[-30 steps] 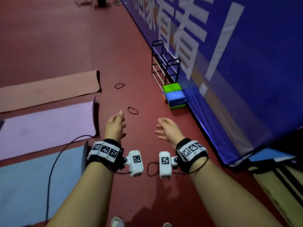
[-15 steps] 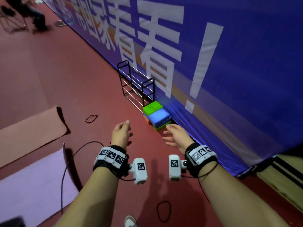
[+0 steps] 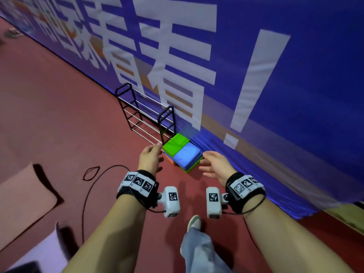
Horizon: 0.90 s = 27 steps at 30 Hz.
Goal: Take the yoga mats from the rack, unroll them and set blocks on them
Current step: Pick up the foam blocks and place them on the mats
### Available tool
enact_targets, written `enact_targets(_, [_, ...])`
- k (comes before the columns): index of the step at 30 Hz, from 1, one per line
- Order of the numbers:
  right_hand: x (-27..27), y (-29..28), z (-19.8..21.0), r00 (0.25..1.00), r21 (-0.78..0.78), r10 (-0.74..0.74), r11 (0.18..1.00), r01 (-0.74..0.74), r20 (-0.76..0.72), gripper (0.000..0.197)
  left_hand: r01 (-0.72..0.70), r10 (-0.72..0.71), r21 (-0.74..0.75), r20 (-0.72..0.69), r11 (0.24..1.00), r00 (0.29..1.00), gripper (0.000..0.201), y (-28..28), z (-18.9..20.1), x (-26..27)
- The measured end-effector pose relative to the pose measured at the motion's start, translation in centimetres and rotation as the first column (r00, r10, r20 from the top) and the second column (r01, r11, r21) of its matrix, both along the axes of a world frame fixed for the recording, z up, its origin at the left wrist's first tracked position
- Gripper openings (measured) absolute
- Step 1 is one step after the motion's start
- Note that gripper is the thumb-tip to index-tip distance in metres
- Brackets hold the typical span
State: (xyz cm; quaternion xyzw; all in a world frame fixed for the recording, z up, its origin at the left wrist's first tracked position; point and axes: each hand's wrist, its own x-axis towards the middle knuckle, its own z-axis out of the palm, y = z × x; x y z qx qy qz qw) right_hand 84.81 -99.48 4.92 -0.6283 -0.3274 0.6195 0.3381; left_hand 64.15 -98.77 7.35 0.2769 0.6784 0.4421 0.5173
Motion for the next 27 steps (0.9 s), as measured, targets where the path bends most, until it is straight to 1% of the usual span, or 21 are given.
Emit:
enact_targets(3, [-1.3,6.5,-2.1,1.0,-0.042,-0.012,0.999,0.012,-0.019,0.012,-0.013,0.013,-0.01,-0.02,1.0,1.0,0.014,6.8,-1.4,-1.5])
enact_targets(5, [-2.3,10.9,-2.8,0.999,-0.069,-0.013,0.998,0.011,-0.034,0.007,-0.026,0.025,-0.051,-0.028,0.998,0.999,0.014,10.9,-2.4,-2.7])
enact_targets(7, [-3.4,15.2,-3.3,1.0,-0.088,-0.005,0.996,0.002,-0.031,0.007,-0.051,0.048,-0.084,-0.032,0.995,0.998,0.015,14.4,-3.3,-3.9])
enact_targets(10, [-4.6,19.9,-4.0,0.999,-0.127,0.023,0.992,-0.026,-0.022,0.009,-0.047,0.042,-0.141,-0.034,0.989,0.999,0.015,18.3,-4.6,-5.3])
enact_targets(13, [-5.7,24.0,-5.4,0.999,-0.179,0.015,0.984,-0.021,-0.037,0.01,-0.036,0.03,-0.194,-0.035,0.98,0.999,0.016,22.7,-6.3,-6.4])
enact_targets(16, [-6.3,28.0,-7.7,1.0,-0.243,-0.016,0.97,0.01,-0.021,0.01,0.022,-0.035,-0.242,-0.053,0.97,0.998,0.019,28.2,-9.3,-7.1])
enact_targets(19, [-7.1,31.4,-10.7,0.997,-0.307,-0.073,0.949,0.064,-0.016,0.009,0.102,-0.118,-0.288,-0.039,0.952,0.992,0.018,33.4,-13.0,-7.3])
enact_targets(21, [-7.7,33.7,-13.3,0.993,-0.351,-0.116,0.93,0.111,0.007,0.008,0.153,-0.182,-0.332,-0.057,0.931,0.982,0.016,37.0,-16.5,-7.5])
enact_targets(23, [-8.4,35.8,-16.3,0.982,-0.385,-0.185,0.904,0.184,0.035,0.013,0.207,-0.243,-0.374,-0.054,0.904,0.968,0.02,40.0,-20.1,-7.8])
enact_targets(25, [-9.1,37.9,-20.3,0.97,-0.43,-0.233,0.871,0.238,0.066,0.017,0.23,-0.282,-0.436,-0.058,0.87,0.958,0.024,42.5,-24.7,-8.5])
enact_targets(27, [-10.0,39.7,-24.3,0.955,-0.482,-0.291,0.828,0.286,0.067,0.013,0.245,-0.318,-0.514,-0.058,0.822,0.946,0.022,44.3,-29.5,-9.1])
